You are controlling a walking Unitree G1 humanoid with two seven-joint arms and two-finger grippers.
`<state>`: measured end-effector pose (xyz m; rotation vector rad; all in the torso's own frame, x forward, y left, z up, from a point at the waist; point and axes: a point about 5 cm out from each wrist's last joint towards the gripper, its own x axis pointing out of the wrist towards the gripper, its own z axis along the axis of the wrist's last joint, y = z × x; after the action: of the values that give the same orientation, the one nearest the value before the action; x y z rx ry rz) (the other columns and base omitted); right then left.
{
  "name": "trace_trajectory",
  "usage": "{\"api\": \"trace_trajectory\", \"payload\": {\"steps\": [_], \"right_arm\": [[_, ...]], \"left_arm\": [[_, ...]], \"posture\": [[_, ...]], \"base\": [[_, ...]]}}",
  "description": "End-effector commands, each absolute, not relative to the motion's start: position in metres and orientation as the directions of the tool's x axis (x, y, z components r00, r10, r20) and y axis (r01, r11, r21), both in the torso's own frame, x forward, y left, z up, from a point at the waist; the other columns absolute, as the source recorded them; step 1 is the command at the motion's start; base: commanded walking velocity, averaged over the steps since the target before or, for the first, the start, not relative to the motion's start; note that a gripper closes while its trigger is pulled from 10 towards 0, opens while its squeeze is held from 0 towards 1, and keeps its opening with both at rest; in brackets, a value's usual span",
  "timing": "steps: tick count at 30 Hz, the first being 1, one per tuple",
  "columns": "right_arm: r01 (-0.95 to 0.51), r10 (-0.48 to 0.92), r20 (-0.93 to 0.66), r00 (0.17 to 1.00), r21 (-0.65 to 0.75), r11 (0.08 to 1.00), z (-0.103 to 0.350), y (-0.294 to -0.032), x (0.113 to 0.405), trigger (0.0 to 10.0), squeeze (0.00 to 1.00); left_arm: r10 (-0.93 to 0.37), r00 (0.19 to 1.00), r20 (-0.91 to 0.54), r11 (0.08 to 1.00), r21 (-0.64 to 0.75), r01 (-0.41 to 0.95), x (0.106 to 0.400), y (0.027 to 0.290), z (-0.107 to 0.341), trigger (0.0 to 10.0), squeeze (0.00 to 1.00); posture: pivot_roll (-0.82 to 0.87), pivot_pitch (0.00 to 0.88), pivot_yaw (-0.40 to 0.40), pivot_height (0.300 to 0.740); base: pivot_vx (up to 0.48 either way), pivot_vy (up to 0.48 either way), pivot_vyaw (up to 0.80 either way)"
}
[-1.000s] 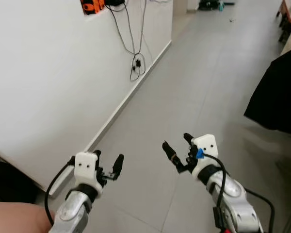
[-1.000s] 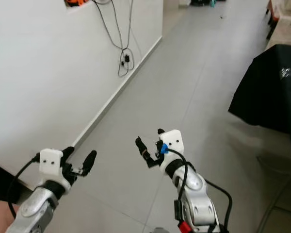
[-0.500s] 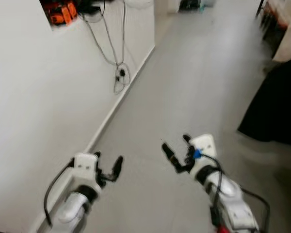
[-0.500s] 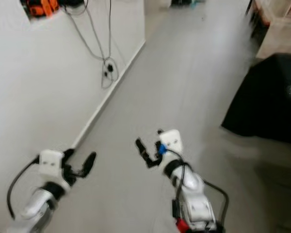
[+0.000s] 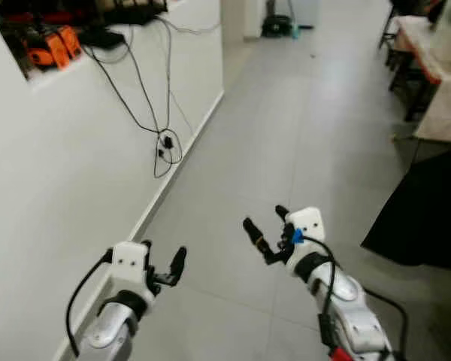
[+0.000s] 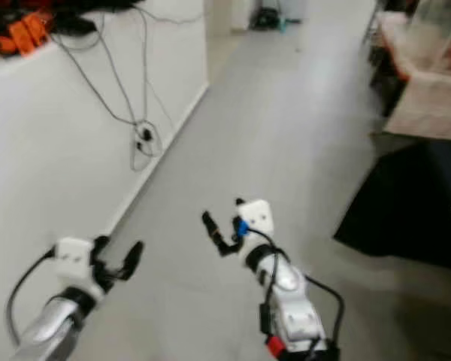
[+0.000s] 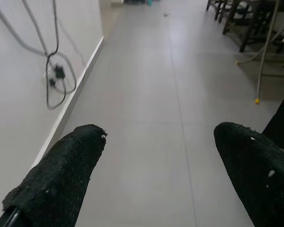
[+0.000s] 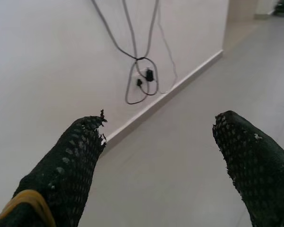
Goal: Building children table
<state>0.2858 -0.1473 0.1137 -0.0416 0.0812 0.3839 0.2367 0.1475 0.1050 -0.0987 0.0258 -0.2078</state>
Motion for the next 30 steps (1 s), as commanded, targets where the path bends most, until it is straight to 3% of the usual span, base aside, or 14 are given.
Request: {"api": "trace_trajectory", "payload": {"steps": [1, 21, 30], "right_arm": [[-0.369, 0.367, -0.090, 0.926, 0.000, 0.929, 0.109, -0.151, 0.284, 10.0, 0.00], [-0.476, 0.478, -0.027, 0.878, 0.074, 0.877, 0.111, -0.144, 0.280, 10.0, 0.00], [-0.594, 0.582, 0.169, 0.795, 0.028, 0.804, 0.174, -0.130, 0.289, 10.0, 0.00]], "left_arm": [[-0.229, 0.973, -0.029, 0.969, -0.104, 0.225, 0.235, 0.143, 0.101, 10.0, 0.00], [-0.254, 0.967, -0.037, 0.964, -0.094, 0.249, 0.237, 0.145, 0.097, 10.0, 0.00], [-0.264, 0.964, 0.012, 0.962, -0.076, 0.264, 0.247, 0.143, 0.109, 10.0, 0.00]], "posture": [[-0.02, 0.090, 0.016, 0.740], [-0.02, 0.049, 0.044, 0.740], [-0.03, 0.020, 0.048, 0.740]], "base": [[0.465, 0.000, -0.80], [0.460, 0.000, -0.80], [0.000, 0.000, -0.80]]}}
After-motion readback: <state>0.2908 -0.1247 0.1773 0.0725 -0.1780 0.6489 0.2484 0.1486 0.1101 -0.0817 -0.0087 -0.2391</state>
